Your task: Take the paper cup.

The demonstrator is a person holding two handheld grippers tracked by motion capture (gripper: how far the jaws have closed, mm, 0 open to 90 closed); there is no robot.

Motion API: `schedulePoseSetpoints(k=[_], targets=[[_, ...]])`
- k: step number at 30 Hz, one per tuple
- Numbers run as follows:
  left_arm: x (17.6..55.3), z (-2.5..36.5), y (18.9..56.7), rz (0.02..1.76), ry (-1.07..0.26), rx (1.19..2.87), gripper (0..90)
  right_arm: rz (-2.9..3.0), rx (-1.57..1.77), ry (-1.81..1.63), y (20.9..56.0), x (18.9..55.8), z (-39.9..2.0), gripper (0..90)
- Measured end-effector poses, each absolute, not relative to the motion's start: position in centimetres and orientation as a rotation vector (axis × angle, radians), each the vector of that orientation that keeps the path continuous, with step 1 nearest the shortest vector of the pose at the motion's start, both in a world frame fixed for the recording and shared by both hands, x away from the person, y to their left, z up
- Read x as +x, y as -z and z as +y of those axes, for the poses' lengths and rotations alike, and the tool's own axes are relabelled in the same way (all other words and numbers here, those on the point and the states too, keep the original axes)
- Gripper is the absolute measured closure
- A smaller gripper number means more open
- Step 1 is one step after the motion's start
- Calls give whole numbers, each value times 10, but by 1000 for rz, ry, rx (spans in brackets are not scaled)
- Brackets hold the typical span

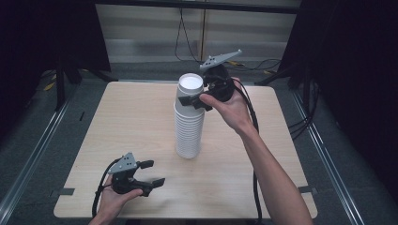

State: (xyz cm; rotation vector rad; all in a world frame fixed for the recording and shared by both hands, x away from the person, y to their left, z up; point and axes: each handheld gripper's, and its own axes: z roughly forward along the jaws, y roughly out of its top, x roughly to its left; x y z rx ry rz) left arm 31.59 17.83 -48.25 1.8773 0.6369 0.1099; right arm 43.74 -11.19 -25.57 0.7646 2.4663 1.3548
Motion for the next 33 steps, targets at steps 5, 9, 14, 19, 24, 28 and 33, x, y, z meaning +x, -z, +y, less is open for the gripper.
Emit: schedulePoseSetpoints(k=[5, 9, 14, 19, 24, 28, 33], targets=[[316, 178, 483, 637, -110, 1875, 173, 2465, 754, -1349, 255, 437, -111, 192], [316, 178, 483, 632, -109, 1886, 174, 2466, 746, -1339, 253, 437, -110, 195], [316, 178, 483, 632, -106, 1886, 174, 2461, 743, -1344, 252, 437, -110, 199], [316, 178, 483, 629, -106, 1886, 174, 2462, 729, -1337, 251, 437, -110, 202], [316, 178, 483, 628, -107, 1886, 174, 2444, 716, -1343, 251, 436, -110, 208], [316, 178, 483, 629, -106, 1884, 174, 2405, 715, -1413, 242, 433, -113, 210], [316, 178, 483, 629, -108, 1886, 173, 2380, 714, -1454, 237, 431, -117, 212]])
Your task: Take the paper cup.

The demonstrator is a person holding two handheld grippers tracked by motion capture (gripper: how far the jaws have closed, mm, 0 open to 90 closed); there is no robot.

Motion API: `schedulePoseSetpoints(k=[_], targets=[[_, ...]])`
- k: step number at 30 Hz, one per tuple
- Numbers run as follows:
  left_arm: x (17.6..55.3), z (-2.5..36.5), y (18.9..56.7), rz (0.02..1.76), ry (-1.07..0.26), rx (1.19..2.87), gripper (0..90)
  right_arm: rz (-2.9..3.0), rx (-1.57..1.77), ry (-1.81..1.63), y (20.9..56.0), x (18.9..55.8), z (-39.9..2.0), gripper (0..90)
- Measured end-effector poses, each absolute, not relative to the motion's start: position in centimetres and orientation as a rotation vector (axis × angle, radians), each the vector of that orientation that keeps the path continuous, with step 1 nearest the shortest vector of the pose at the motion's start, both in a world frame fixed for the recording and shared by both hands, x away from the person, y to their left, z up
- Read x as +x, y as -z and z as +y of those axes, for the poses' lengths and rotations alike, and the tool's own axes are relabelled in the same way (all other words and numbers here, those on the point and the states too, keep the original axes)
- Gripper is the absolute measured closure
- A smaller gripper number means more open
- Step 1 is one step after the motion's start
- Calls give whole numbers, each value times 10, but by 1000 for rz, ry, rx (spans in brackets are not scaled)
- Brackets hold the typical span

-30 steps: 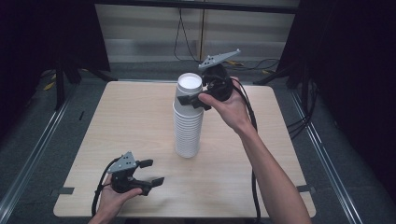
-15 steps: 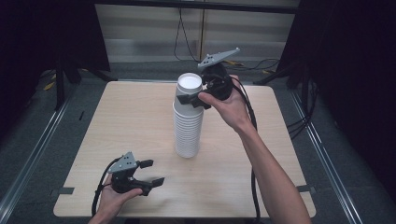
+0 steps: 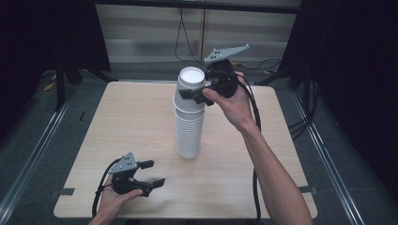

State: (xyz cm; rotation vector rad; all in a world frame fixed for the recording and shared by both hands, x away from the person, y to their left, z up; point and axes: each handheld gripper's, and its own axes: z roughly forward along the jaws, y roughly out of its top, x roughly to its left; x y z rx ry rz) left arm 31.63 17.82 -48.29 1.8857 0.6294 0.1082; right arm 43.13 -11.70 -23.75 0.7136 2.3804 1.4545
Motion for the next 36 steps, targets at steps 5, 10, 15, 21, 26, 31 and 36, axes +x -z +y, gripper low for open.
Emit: schedulePoseSetpoints(k=[5, 10, 15, 21, 26, 31, 36], targets=[[317, 179, 483, 633, -110, 1880, 173, 2369, 722, -1487, 237, 431, -120, 212], [317, 179, 483, 639, -110, 1876, 173, 2315, 723, -1574, 235, 429, -127, 214], [317, 179, 483, 639, -101, 1877, 170, 2282, 720, -1615, 231, 427, -129, 213], [318, 179, 483, 641, -103, 1876, 163, 2249, 731, -1658, 229, 425, -134, 215], [317, 179, 483, 636, -106, 1873, 171, 2214, 716, -1699, 226, 422, -137, 215], [317, 179, 483, 639, -108, 1870, 175, 2182, 720, -1729, 224, 420, -142, 215], [317, 180, 483, 647, -114, 1868, 173, 2146, 706, -1783, 220, 416, -144, 216]])
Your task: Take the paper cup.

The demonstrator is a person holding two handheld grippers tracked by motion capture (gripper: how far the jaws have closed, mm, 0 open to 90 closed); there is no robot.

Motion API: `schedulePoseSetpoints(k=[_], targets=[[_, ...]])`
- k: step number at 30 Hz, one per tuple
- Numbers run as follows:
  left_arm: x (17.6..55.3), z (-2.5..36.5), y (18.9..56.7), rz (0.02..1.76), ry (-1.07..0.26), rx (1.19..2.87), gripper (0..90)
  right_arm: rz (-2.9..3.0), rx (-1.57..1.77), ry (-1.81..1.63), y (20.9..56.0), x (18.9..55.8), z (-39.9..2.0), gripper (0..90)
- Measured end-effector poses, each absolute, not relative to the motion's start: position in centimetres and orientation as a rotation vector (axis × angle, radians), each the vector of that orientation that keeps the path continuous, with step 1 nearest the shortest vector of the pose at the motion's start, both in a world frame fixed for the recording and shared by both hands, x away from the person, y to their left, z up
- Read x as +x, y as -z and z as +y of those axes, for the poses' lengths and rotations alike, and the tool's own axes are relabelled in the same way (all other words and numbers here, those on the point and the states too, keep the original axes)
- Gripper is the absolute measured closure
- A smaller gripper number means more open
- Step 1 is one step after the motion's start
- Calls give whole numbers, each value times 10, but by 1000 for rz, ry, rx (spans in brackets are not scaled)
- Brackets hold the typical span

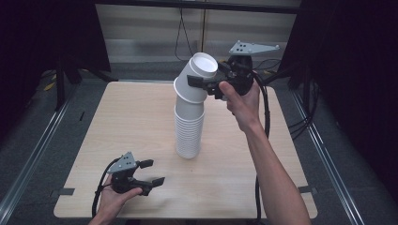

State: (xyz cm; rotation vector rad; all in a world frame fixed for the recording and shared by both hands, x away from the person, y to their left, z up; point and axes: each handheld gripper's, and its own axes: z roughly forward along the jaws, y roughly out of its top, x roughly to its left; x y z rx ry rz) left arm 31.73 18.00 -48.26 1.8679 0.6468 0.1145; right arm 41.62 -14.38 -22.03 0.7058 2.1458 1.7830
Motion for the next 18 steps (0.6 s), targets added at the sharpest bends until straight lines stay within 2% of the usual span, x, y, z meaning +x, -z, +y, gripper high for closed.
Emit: schedulePoseSetpoints(k=[18], targets=[[320, 180, 484, 650, -98, 1856, 173, 2073, 745, -1873, 221, 406, -172, 219]])
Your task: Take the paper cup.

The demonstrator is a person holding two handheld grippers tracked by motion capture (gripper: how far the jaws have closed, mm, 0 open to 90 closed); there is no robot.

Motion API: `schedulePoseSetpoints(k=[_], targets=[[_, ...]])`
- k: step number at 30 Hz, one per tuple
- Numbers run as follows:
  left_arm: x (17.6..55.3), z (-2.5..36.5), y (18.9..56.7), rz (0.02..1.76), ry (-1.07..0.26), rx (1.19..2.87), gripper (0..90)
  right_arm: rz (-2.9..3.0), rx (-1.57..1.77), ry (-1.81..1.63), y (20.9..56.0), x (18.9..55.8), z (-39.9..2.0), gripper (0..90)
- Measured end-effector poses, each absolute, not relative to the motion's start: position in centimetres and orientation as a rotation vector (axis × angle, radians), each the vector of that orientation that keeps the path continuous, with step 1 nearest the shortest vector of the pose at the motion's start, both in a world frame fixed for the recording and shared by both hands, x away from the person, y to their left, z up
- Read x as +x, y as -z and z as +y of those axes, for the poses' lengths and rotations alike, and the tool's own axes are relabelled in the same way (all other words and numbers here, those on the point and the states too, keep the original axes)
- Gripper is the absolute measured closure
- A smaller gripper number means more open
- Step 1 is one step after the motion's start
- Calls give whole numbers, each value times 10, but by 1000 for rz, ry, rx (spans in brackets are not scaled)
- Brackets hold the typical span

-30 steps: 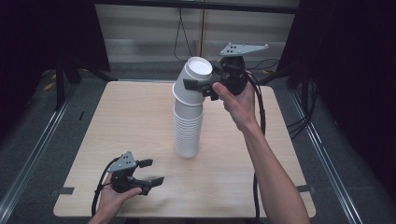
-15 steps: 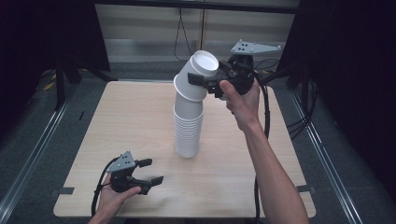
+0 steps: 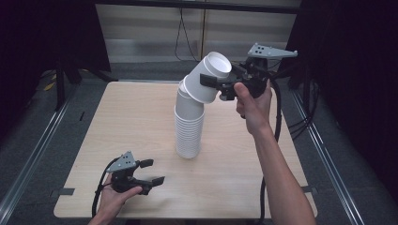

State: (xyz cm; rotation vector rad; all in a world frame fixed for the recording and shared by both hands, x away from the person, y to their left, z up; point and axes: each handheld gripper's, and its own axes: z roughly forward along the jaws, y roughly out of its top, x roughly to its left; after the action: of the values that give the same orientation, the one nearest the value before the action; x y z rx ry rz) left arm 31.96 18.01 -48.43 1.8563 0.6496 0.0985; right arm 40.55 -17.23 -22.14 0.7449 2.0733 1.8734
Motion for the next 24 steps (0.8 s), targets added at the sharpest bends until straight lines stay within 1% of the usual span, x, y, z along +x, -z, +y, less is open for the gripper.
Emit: schedulePoseSetpoints(k=[13, 17, 24], targets=[[322, 181, 484, 647, -113, 1849, 185, 2048, 765, -1871, 228, 389, -194, 220], [322, 178, 484, 656, -99, 1865, 174, 2047, 770, -1869, 231, 382, -201, 221], [327, 181, 483, 678, -71, 1841, 166, 2035, 781, -1861, 234, 372, -213, 221]])
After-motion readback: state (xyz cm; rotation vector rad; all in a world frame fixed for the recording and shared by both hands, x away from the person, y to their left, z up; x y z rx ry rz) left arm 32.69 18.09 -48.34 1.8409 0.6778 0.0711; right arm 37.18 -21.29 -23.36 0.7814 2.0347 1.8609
